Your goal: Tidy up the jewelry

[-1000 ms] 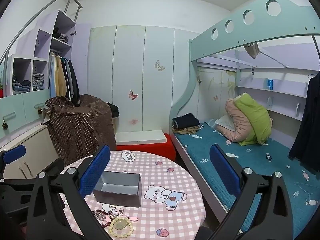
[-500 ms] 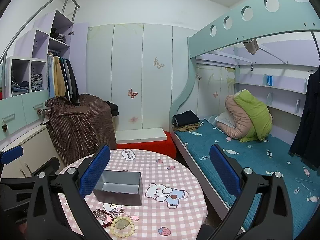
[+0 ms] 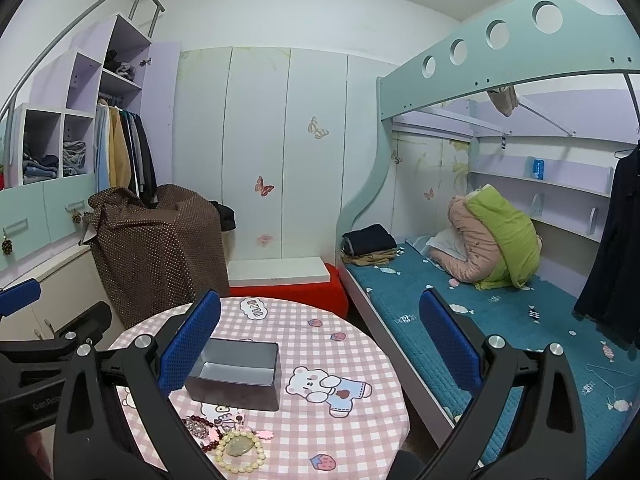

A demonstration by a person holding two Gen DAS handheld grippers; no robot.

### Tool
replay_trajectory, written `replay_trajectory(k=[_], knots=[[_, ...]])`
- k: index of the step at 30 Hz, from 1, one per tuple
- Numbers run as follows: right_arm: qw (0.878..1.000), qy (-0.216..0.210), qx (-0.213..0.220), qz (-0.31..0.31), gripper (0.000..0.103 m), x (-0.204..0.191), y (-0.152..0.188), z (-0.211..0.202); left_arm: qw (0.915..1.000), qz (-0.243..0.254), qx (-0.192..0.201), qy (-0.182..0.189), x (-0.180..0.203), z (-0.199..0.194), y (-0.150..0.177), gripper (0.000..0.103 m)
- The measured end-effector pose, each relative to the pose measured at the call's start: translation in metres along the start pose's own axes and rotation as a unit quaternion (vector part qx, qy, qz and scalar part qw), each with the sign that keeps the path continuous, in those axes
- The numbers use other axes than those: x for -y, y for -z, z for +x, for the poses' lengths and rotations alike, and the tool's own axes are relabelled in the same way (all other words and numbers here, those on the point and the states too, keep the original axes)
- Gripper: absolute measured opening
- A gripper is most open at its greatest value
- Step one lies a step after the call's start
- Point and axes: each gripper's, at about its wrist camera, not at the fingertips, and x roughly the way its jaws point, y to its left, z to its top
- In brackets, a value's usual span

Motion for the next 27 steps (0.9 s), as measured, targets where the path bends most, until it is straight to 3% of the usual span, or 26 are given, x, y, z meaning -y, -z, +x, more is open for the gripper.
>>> replay_trajectory(k=[27], knots=[[1.000,-0.009,-0.004,0.005,0.096,0.0019,-0.0015,0.0039,1.0000,0.003,0.000,-0.003,0.0028,0.0008,-0.0028,0.098]])
